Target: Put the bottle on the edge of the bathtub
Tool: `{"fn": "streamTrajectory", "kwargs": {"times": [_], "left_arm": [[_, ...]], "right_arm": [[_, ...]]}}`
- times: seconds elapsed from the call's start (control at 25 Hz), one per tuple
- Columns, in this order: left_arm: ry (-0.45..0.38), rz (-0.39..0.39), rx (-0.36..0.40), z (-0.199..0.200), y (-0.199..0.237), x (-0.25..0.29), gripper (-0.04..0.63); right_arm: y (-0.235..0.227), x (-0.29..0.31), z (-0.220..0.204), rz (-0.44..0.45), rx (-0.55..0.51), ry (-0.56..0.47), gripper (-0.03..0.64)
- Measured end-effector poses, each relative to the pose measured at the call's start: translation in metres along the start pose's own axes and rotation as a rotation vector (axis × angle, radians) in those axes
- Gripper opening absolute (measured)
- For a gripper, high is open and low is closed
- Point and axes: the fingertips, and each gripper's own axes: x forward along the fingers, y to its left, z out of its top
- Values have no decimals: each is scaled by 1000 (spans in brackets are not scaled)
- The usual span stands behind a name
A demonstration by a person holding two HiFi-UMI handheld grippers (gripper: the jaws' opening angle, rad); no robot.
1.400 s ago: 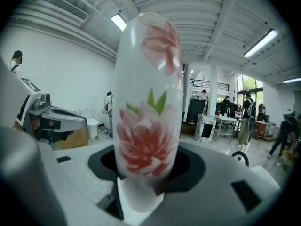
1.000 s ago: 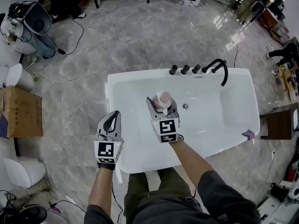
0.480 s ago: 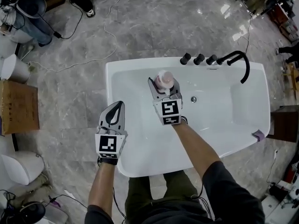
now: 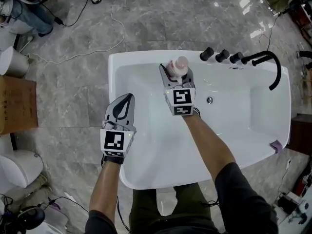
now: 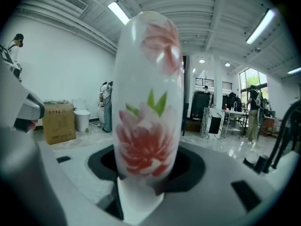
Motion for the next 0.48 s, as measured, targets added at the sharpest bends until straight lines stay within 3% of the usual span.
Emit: {"fn": "streamTrajectory", "kwargs": {"times": [0.48], "left_arm": [[24, -22, -9, -57, 11, 48, -1]], "right_arm": [[-5, 63, -50, 5, -27, -7, 229]]}}
